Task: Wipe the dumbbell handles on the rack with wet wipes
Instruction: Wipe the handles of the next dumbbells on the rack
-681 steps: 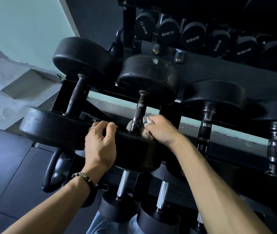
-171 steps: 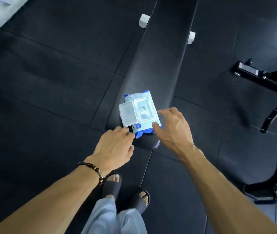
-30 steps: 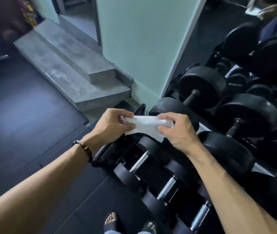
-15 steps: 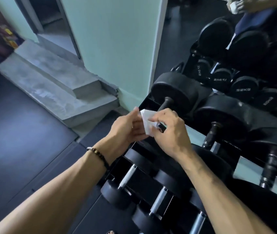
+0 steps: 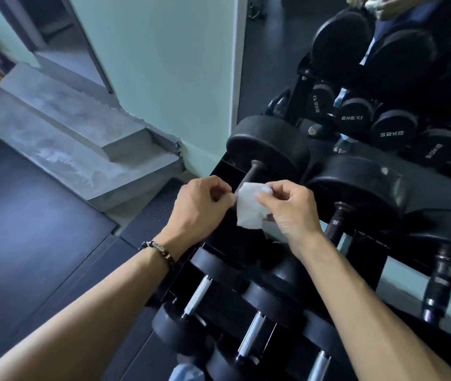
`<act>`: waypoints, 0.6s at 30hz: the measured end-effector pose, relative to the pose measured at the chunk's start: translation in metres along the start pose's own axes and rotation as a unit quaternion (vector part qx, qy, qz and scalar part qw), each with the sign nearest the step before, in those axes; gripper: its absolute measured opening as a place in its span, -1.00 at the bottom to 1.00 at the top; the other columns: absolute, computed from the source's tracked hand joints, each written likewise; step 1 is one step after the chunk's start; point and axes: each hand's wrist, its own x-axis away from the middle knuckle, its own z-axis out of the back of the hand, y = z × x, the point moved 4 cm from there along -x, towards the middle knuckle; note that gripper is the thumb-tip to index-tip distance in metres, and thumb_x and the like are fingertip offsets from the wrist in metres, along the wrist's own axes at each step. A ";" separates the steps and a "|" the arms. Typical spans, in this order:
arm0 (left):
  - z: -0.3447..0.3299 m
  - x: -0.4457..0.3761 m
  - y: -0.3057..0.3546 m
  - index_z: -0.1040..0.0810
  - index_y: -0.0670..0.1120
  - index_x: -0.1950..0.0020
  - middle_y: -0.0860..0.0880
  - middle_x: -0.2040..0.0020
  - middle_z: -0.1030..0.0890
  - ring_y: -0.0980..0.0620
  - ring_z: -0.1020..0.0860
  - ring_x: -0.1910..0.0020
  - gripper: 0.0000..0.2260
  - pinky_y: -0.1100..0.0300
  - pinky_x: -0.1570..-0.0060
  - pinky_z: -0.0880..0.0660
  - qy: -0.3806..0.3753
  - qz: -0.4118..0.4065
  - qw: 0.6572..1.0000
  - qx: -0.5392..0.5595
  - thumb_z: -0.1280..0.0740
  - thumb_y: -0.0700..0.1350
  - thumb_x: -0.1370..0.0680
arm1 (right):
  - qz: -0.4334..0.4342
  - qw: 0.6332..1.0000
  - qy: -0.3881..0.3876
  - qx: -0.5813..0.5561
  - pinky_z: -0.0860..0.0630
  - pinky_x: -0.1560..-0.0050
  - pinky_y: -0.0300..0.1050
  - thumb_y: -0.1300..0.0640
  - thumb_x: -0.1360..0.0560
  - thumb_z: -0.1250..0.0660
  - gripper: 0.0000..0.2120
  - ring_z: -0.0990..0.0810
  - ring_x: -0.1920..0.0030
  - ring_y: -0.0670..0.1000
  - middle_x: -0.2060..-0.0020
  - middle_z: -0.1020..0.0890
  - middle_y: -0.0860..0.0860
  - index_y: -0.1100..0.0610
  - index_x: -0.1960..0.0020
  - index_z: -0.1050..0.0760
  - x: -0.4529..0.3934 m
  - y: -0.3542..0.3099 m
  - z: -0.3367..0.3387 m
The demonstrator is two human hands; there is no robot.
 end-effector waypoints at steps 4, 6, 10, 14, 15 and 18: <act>-0.013 -0.020 -0.016 -0.54 0.00 -0.32 -0.03 -0.29 -0.54 -0.06 -0.41 -0.34 -0.56 0.01 -0.38 -0.26 -0.019 -0.048 0.990 -0.128 -0.26 0.20 -0.54 | -0.007 0.989 0.119 0.086 -0.44 0.25 -0.24 0.12 -0.55 -0.35 -0.93 -0.54 0.19 -0.05 0.26 -0.57 -0.12 0.07 0.11 -0.53 -0.019 0.012 0.014; -0.019 -0.026 -0.021 -0.51 -0.01 -0.34 -0.06 -0.30 -0.55 -0.07 -0.42 -0.34 -0.47 0.00 -0.38 -0.29 -0.027 -0.031 0.992 -0.119 -0.15 0.24 -0.50 | 0.043 0.976 0.150 0.149 -0.41 0.23 -0.25 0.14 -0.59 -0.31 -0.91 -0.52 0.22 -0.03 0.28 -0.55 -0.10 0.10 0.09 -0.46 -0.026 0.010 0.015; -0.023 -0.030 -0.027 -0.57 0.00 -0.23 -0.02 -0.20 -0.61 -0.03 -0.48 -0.25 -0.51 0.05 -0.26 -0.36 0.003 -0.038 0.993 -0.111 -0.16 0.24 -0.46 | 0.251 0.894 0.187 0.319 -0.42 0.44 -0.08 0.18 -0.59 -0.27 -0.85 -0.54 0.46 0.15 0.42 -0.59 0.06 0.20 0.13 -0.48 -0.047 0.003 -0.001; -0.023 -0.031 -0.033 -0.59 0.01 -0.11 0.02 -0.05 -0.64 -0.01 -0.53 -0.13 -0.52 0.09 -0.16 -0.39 0.032 -0.035 0.993 -0.106 -0.14 0.28 -0.42 | 0.339 0.846 0.154 0.382 -0.42 0.60 -0.11 0.22 -0.52 -0.43 -0.84 -0.50 0.55 0.14 0.43 -0.54 0.04 0.19 0.23 -0.54 -0.073 0.011 -0.026; -0.024 -0.031 -0.033 -0.59 0.01 -0.09 0.02 -0.03 -0.64 -0.02 -0.53 -0.11 -0.51 0.09 -0.18 -0.38 0.037 -0.036 0.993 -0.105 -0.12 0.29 -0.41 | 0.330 0.855 0.122 0.380 -0.46 0.59 -0.08 0.26 -0.49 -0.42 -0.90 -0.51 0.53 0.17 0.38 -0.55 0.07 0.20 0.20 -0.58 -0.076 0.014 -0.032; -0.024 -0.029 -0.033 -0.60 -0.01 -0.09 0.00 -0.08 -0.64 -0.02 -0.51 -0.16 -0.47 0.02 -0.36 -0.30 0.050 -0.037 0.993 -0.101 -0.09 0.30 -0.41 | 0.320 0.880 0.021 0.350 -0.57 0.37 -0.04 0.39 -0.38 -0.32 -0.79 -0.56 0.31 0.19 0.16 -0.55 0.14 0.22 0.06 -0.65 -0.075 0.024 -0.042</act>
